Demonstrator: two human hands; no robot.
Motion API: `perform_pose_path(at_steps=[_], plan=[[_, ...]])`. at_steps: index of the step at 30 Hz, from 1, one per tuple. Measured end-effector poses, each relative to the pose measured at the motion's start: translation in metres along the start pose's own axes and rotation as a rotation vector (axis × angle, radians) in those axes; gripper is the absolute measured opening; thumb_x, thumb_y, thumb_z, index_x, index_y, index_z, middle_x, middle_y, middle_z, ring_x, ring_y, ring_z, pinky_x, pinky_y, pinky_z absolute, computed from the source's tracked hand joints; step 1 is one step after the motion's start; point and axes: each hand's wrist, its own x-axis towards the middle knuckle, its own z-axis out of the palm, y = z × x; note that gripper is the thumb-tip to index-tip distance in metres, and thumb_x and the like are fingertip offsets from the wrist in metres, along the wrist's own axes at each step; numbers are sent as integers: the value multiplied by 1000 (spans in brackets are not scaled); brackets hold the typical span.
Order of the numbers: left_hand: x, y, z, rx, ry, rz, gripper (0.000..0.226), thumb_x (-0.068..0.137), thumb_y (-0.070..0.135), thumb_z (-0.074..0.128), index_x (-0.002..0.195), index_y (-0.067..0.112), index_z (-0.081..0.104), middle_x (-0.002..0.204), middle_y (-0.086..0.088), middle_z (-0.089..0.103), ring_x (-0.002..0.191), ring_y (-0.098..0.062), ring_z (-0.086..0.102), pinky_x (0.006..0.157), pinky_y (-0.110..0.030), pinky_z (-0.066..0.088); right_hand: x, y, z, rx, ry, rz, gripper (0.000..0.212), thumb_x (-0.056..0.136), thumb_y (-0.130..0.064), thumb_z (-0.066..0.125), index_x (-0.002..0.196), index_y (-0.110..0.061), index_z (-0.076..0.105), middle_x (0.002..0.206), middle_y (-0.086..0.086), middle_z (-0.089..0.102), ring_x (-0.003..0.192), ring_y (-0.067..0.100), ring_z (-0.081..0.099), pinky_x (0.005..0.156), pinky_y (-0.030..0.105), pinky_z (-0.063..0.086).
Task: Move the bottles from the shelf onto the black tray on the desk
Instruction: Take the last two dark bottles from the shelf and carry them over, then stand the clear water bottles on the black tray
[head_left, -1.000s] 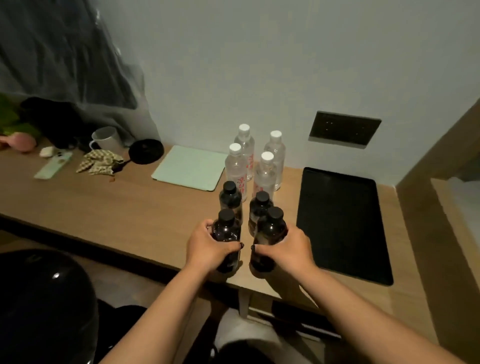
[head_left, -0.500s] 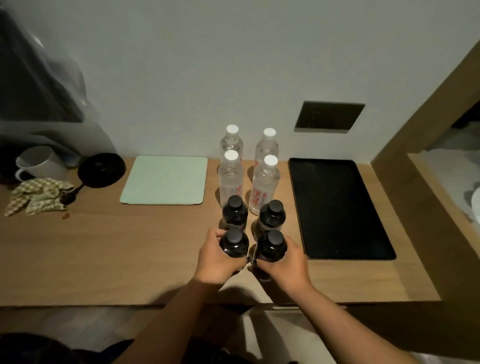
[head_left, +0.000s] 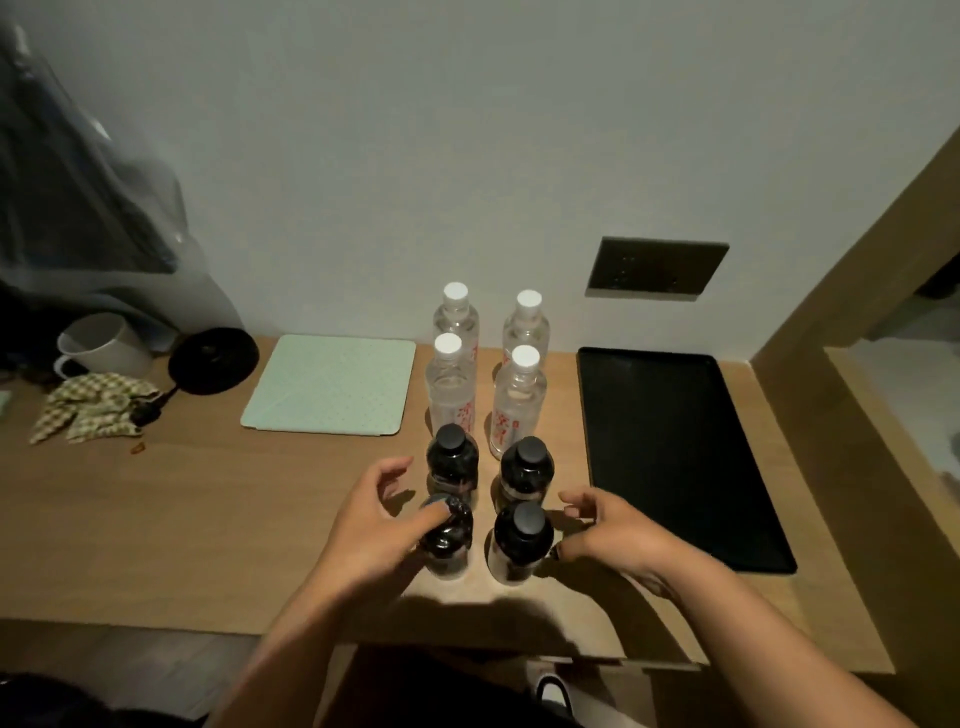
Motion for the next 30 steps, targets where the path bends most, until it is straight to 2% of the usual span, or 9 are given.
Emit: perform_pose_path(at_steps=[3, 6, 11, 16, 18, 21, 24, 26, 30], plan=[[-4, 31, 0, -5, 104, 136, 59, 74, 23, 78, 125, 30, 50, 131, 11, 49, 124, -8, 42, 102, -31, 37, -2, -20, -35, -55, 60, -53, 60, 80, -3, 67, 135, -14, 45, 118, 9, 59, 95, 11, 57, 81, 21, 46], [-4, 58, 11, -51, 218, 205, 46, 77, 24, 74, 118, 31, 54, 121, 13, 53, 117, -6, 46, 96, -29, 38, -6, -43, -64, -96, 89, -159, 53, 83, -13, 66, 132, -16, 46, 102, 1, 64, 91, 9, 62, 69, 16, 48], [12, 88, 34, -61, 302, 257, 32, 83, 11, 67, 113, 21, 60, 107, 15, 60, 105, -4, 54, 87, -22, 41, -13, -75, -94, -6, 135, -303, 42, 84, -21, 65, 125, -19, 55, 110, -2, 61, 101, 11, 60, 95, 34, 49], [53, 122, 34, -70, 255, 346, 30, 83, 4, 64, 108, 19, 60, 104, 8, 65, 97, -2, 61, 87, -22, 49, -6, -100, -102, 123, 150, -307, 24, 87, -19, 62, 111, -22, 60, 106, -1, 64, 99, 13, 62, 96, 38, 50], [77, 139, 35, -48, 216, 362, 30, 82, 3, 60, 107, 19, 59, 104, 4, 66, 91, -3, 63, 81, -16, 48, 0, -108, -102, 178, 181, -294, 18, 88, -19, 62, 105, -24, 59, 105, 0, 64, 99, 14, 62, 94, 38, 51], [116, 162, 44, 142, 115, 396, 31, 83, 8, 61, 111, 18, 57, 107, 1, 64, 88, -7, 61, 77, -14, 45, 9, -117, -102, 250, 236, -275, 23, 87, -19, 62, 109, -22, 59, 104, 0, 64, 97, 15, 63, 90, 35, 53], [150, 176, 59, 441, -33, 466, 44, 83, 16, 65, 125, 19, 53, 125, -2, 59, 110, -18, 58, 92, -26, 44, 17, -120, -103, 266, 281, -273, 24, 87, -19, 61, 110, -22, 59, 102, 0, 64, 95, 14, 63, 86, 32, 54], [168, 182, 68, 647, -144, 505, 52, 83, 15, 66, 132, 19, 50, 135, -3, 55, 120, -19, 53, 96, -24, 38, 21, -119, -105, 273, 313, -269, 25, 86, -19, 61, 110, -23, 59, 101, 0, 65, 94, 14, 64, 85, 32, 54], [193, 183, 78, 947, -271, 567, 50, 84, 6, 62, 131, 20, 54, 135, -4, 56, 125, -20, 51, 99, -25, 38, 28, -106, -109, 297, 326, -203, 28, 82, -18, 64, 109, -25, 61, 101, -2, 67, 93, 11, 64, 89, 34, 53]])
